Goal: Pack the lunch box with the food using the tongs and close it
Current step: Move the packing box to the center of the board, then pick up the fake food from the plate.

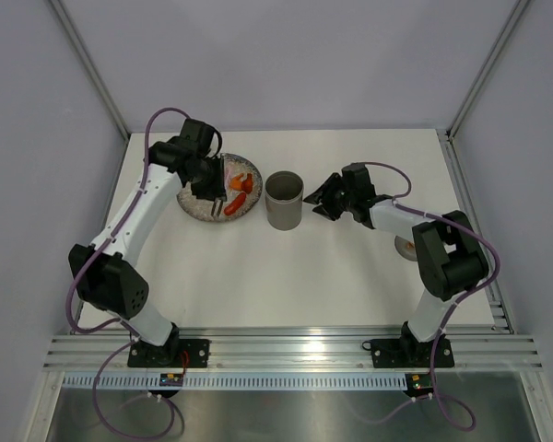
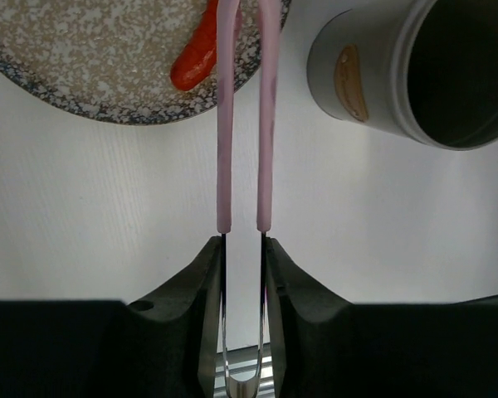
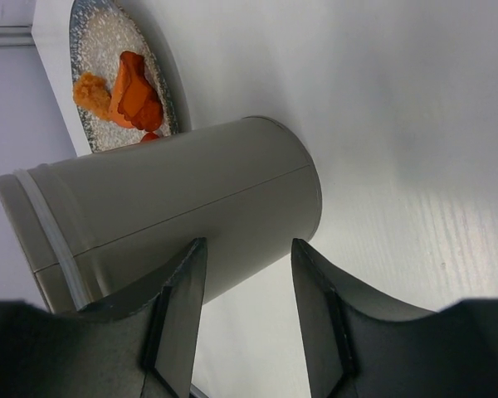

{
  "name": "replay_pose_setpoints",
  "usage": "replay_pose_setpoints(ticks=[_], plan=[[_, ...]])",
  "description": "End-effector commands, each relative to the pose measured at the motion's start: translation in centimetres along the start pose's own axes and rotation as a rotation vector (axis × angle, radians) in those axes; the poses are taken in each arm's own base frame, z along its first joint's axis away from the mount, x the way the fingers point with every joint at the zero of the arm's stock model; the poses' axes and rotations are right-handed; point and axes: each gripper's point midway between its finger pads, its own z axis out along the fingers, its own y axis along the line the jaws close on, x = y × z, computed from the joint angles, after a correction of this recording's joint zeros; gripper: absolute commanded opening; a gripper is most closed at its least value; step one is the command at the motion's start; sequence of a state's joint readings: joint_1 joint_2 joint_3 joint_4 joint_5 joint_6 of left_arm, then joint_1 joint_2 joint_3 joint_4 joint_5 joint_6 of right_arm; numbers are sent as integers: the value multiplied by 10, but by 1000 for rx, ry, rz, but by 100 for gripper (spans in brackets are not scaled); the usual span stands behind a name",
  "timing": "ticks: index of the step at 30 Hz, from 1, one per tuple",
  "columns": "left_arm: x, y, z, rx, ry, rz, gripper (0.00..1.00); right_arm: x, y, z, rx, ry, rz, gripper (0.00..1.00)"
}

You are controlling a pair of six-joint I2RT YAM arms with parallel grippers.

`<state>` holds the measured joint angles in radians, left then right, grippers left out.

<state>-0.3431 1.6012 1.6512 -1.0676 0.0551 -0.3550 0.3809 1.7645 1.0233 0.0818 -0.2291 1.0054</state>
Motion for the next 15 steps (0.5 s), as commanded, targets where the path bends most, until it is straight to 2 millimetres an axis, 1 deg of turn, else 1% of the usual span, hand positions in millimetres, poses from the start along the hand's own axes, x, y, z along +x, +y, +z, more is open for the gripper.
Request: replay_pose_setpoints(ticks=[1, 2, 3, 5, 6, 7, 8, 9, 10, 11, 12, 14, 15], plan=[[-3, 14, 7, -40, -18, 51, 27, -12, 24, -14, -32, -44, -46, 54], [9, 19, 17, -51, 40, 91, 28, -19, 20, -18, -13, -74, -56, 55], [14, 21, 22, -53, 66, 105, 29, -21, 15, -28, 16, -83, -78, 55], [28, 32, 34, -84, 116, 134, 29, -30, 5, -39, 53, -116, -87, 57], [29, 40, 40, -129, 125, 139, 29, -39, -1, -51, 62, -143, -84, 58], [31, 43, 44, -142, 133, 145, 31, -44, -4, -57, 64, -157, -78, 59], [31, 44, 47, -145, 137, 151, 32, -48, -8, -63, 69, -167, -73, 59], [34, 45, 53, -145, 155, 152, 33, -54, -15, -73, 75, -187, -65, 59], [34, 45, 57, -142, 162, 154, 34, -57, -18, -78, 80, -196, -61, 59], [34, 44, 59, -138, 165, 159, 35, -60, -17, -86, 75, -215, -69, 61], [35, 46, 66, -147, 180, 159, 35, -59, -25, -89, 95, -216, -65, 61], [35, 47, 73, -155, 185, 158, 36, -63, -27, -97, 103, -238, -70, 62], [33, 48, 75, -160, 183, 158, 36, -61, -31, -99, 113, -236, -69, 62]])
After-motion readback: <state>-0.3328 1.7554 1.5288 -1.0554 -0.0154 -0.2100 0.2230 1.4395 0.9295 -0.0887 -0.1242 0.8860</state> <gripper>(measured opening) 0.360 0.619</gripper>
